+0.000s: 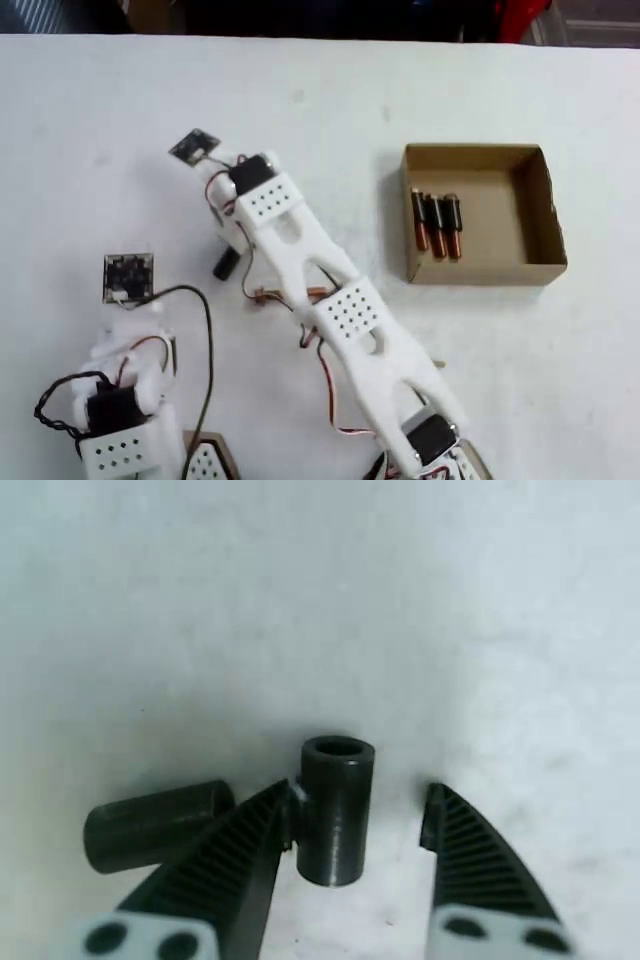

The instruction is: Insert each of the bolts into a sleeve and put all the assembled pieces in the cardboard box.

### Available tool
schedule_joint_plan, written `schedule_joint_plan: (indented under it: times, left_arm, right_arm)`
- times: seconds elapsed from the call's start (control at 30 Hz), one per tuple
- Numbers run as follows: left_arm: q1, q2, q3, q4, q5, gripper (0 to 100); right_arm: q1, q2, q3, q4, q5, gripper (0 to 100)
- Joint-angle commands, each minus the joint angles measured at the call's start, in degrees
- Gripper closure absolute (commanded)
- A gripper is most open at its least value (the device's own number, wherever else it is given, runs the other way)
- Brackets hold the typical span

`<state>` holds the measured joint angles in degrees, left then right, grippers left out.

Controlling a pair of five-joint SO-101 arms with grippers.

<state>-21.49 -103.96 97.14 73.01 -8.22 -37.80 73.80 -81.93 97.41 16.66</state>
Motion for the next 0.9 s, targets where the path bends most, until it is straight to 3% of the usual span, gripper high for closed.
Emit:
schedule_joint_plan:
  times: [0.0, 0.1, 0.43, 0.87]
  left_arm:
    - [-0.31, -0.22, -0.18, -2.02, -0.35, 98]
    - [-0.31, -0.22, -0.18, -2.02, -0.44, 98]
    - [-0.31, -0.22, -0.18, -2.02, -0.44, 98]
    - [-0.31, -0.22, -0.18, -2.02, -0.44, 98]
  right_arm:
    - [2.86, 0.22, -1.67, -0.13, -0.18, 89.9]
    - [3.12, 0.22, -1.85, 0.13, -0.18, 98.4]
    - [3.21, -0.57, -1.93, 3.47, -0.18, 98.1]
    - [7.96, -14.46, -0.79, 4.09, -0.18, 98.1]
